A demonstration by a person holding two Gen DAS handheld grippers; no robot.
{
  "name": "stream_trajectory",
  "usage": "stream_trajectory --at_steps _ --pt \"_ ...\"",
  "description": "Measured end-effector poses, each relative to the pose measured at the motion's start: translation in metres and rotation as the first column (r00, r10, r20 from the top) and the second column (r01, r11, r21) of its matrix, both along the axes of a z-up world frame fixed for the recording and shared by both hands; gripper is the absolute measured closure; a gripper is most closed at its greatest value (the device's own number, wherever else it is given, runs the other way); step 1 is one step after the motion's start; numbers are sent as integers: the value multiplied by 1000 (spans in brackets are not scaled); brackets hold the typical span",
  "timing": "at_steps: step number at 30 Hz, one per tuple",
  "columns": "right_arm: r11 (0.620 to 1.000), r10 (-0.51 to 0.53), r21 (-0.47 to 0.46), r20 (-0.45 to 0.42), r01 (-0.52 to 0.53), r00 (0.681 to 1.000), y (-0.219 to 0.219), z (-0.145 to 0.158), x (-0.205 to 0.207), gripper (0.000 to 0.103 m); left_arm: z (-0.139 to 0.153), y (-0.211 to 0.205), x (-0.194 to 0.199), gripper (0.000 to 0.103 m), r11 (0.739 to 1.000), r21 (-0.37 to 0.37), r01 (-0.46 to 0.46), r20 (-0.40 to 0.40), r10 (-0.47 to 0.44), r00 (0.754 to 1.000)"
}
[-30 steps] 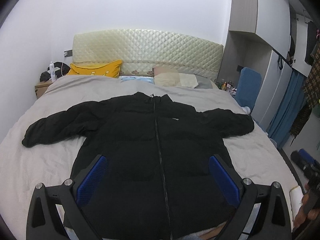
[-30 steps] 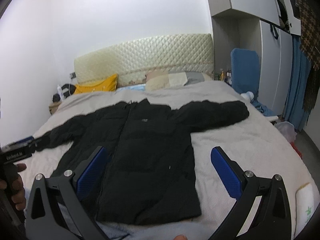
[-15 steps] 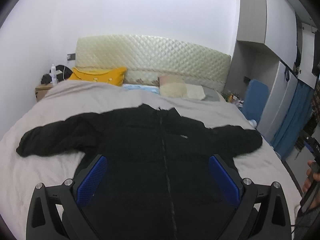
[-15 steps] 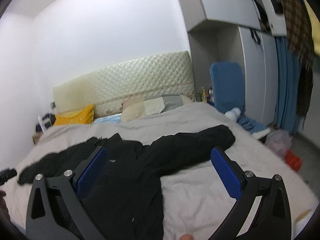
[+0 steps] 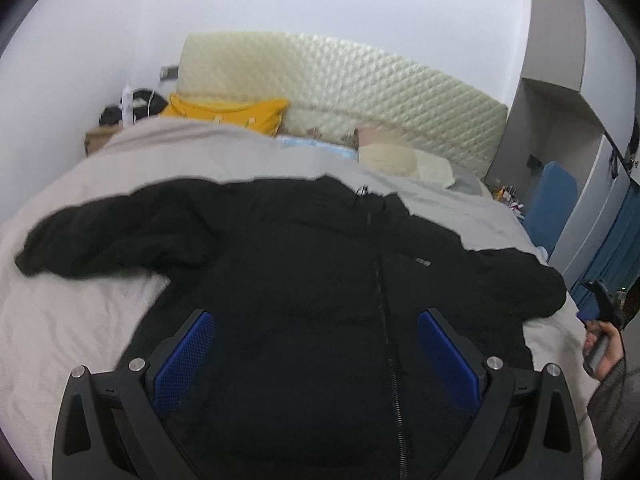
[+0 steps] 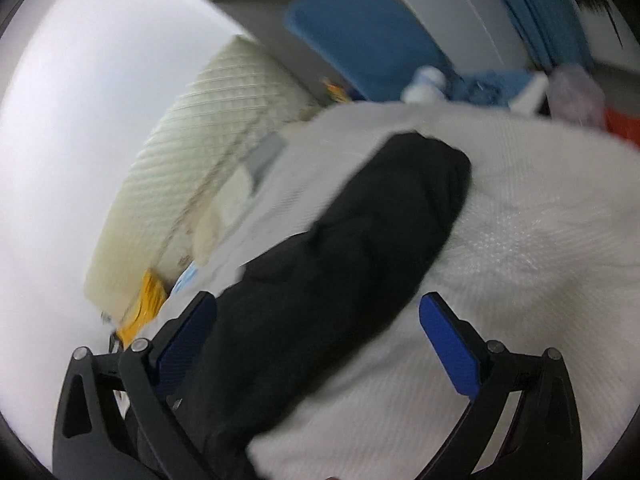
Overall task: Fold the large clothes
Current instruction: 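Grasp the black jacket's sleeve cuff with the right gripper, then lift the sleeve with the right gripper and fold it across the jacket body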
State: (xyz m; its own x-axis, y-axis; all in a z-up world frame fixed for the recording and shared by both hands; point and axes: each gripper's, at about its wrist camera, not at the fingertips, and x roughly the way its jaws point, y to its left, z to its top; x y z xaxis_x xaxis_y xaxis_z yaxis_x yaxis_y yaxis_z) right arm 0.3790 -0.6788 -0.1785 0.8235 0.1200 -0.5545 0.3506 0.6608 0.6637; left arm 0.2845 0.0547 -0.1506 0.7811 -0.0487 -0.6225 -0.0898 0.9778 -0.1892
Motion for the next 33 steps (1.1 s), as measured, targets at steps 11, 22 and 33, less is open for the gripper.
stream_trajectory --at_steps 11,22,33 --pt "983 -185 13 -41 186 982 -56 -74 83 6 -45 0 39 0 999 43 -5 -68 8 998" --pt "976 -203 -82 22 204 979 -67 -52 101 89 -49 9 49 0 998 57 -25 -80 30 996" --pt "947 -259 -185 49 263 965 -81 21 28 99 -46 25 32 0 996 77 -47 -79 54 995"
